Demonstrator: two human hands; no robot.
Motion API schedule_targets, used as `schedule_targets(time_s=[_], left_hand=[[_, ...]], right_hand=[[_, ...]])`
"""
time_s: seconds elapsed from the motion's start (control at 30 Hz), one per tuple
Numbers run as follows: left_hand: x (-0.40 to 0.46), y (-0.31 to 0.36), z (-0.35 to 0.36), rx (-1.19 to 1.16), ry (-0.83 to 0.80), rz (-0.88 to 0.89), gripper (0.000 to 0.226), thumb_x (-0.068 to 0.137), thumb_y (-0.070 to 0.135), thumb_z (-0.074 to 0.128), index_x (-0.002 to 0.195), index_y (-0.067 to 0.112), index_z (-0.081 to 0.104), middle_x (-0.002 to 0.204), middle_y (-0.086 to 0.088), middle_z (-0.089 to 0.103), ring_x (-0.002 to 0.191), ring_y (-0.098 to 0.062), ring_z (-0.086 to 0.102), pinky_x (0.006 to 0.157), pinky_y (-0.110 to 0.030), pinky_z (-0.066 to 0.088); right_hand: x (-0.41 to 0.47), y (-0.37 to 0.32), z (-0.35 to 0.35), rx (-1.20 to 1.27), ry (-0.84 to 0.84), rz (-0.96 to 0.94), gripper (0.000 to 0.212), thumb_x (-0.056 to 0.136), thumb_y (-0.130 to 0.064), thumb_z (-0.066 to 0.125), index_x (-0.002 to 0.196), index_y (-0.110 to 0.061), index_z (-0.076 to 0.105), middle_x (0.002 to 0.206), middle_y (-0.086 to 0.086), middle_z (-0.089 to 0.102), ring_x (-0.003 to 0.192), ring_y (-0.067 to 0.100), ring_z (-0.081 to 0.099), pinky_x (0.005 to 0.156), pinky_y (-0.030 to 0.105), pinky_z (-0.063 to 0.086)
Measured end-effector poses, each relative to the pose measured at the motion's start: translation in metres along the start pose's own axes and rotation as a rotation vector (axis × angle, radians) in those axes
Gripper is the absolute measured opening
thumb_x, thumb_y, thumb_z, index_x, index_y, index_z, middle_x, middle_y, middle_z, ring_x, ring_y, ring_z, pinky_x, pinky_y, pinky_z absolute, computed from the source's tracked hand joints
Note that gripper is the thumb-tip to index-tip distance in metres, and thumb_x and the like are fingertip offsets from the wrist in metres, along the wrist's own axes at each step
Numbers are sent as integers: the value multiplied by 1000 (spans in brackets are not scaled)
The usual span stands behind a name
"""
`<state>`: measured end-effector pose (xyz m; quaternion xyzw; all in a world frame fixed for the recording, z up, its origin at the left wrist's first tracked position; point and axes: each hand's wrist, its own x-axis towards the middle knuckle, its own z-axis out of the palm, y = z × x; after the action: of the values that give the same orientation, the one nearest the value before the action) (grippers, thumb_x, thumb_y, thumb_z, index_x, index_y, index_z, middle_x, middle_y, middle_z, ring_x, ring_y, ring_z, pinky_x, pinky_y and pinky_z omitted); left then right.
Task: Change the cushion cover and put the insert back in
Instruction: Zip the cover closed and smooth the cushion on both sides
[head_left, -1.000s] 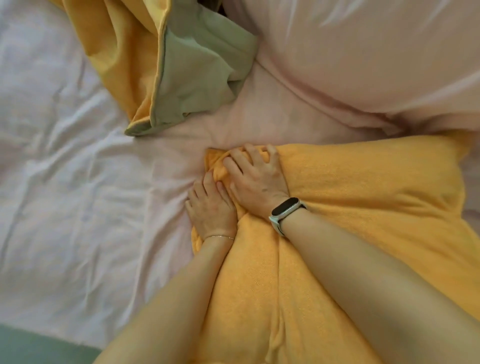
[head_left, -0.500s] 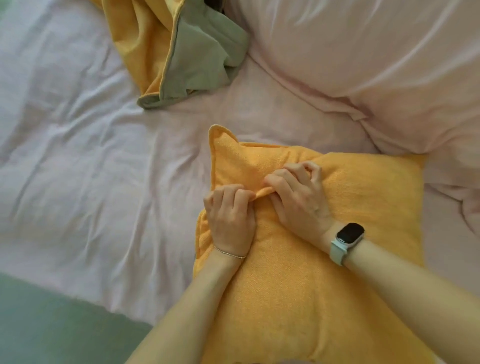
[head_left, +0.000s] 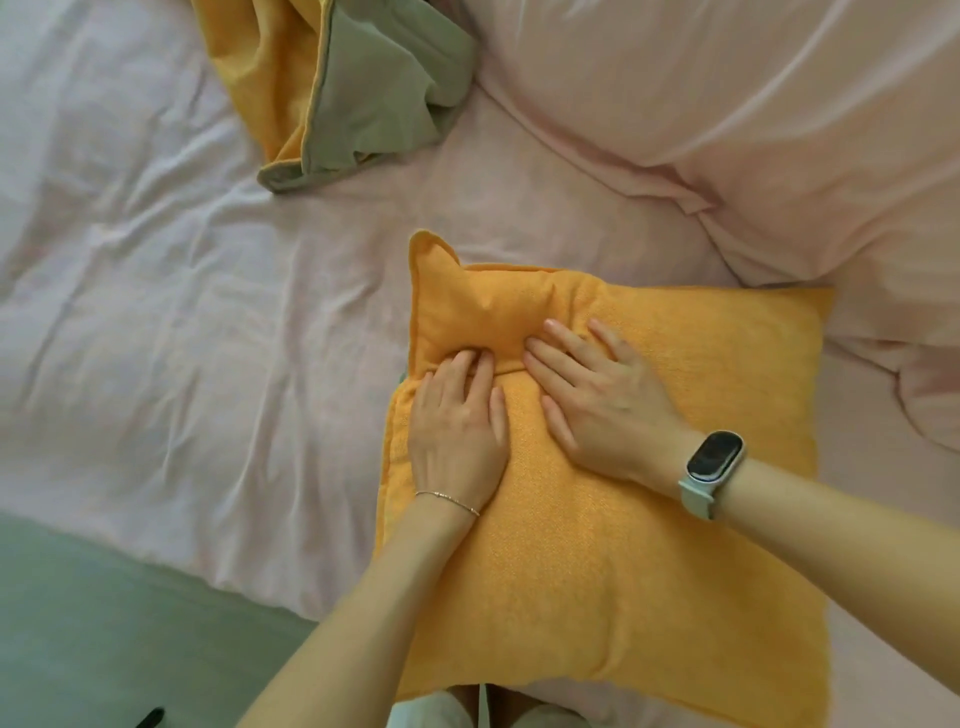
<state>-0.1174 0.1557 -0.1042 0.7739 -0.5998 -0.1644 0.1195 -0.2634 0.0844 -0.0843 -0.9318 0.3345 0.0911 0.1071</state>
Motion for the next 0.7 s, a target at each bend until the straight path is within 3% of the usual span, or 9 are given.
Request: schedule_targets(time_s=[0.07, 0.17, 0.23, 0.3, 0.37, 0.47, 0.57, 0.63, 0.7], left_hand=[[9, -6, 3, 0, -130, -29, 53, 89, 31, 27, 127, 6, 54, 130, -12, 55, 122, -28, 50, 104, -43, 35], [31, -19, 11, -35, -234, -85, 75, 82, 42, 2, 145, 11, 24, 153, -7, 25, 142, -21, 18, 115, -35, 8], [50, -28, 19, -81, -256, -115, 80, 77, 45, -2, 147, 11, 17, 155, -8, 16, 144, -20, 11, 115, -32, 4], [74, -35, 25, -84, -226, -120, 78, 80, 44, 1, 146, 7, 21, 153, -13, 20, 142, -24, 16, 114, -30, 8], [94, -37, 25, -12, -228, -153, 65, 90, 40, 12, 146, 9, 21, 154, -11, 19, 142, -23, 18, 112, -33, 13], [119, -37, 23, 105, -284, -186, 52, 98, 29, 27, 147, 16, 19, 155, -2, 16, 141, -17, 14, 107, -40, 21], [134, -40, 17, 115, -276, -167, 47, 97, 28, 31, 142, 15, 32, 149, -1, 28, 137, -17, 23, 101, -42, 29], [126, -41, 13, 102, -187, -118, 45, 92, 30, 32, 130, 13, 51, 135, -4, 48, 128, -21, 38, 90, -43, 36], [101, -35, 10, 81, -27, -37, 41, 83, 29, 34, 103, 13, 66, 108, -4, 64, 108, -22, 50, 76, -41, 42]], right_hand=[[16, -4, 1, 10, -133, 39, 58, 89, -36, 22, 133, -8, 49, 138, 7, 49, 135, 25, 35, 110, 47, 16], [48, -4, 6, -37, -234, 57, 71, 85, -39, 0, 146, -12, 24, 153, 3, 24, 144, 20, 10, 114, 46, 0], [72, 0, 11, -72, -250, 66, 68, 87, -39, -4, 149, -15, 10, 156, 0, 9, 144, 18, -3, 114, 46, -4], [97, 6, 16, -53, -243, 85, 67, 88, -40, -5, 149, -16, 6, 157, -1, 4, 144, 17, -6, 114, 46, -5], [116, 11, 17, -49, -221, 103, 75, 82, -42, -13, 149, -17, 8, 157, -2, 6, 144, 16, -4, 113, 46, -3], [134, 19, 17, -33, -232, 132, 60, 95, -44, 3, 149, -19, 9, 157, -4, 7, 144, 15, -4, 113, 46, -4], [145, 24, 11, -20, -233, 163, 57, 98, -45, 12, 149, -19, 13, 156, -5, 11, 144, 14, 0, 114, 47, -2], [138, 20, 9, 24, -149, 164, 54, 97, -41, 19, 144, -17, 31, 152, -3, 28, 143, 16, 14, 113, 48, 6], [113, 11, 10, 75, 42, 149, 46, 88, -33, 30, 119, -14, 59, 129, 1, 57, 130, 21, 41, 107, 51, 23]])
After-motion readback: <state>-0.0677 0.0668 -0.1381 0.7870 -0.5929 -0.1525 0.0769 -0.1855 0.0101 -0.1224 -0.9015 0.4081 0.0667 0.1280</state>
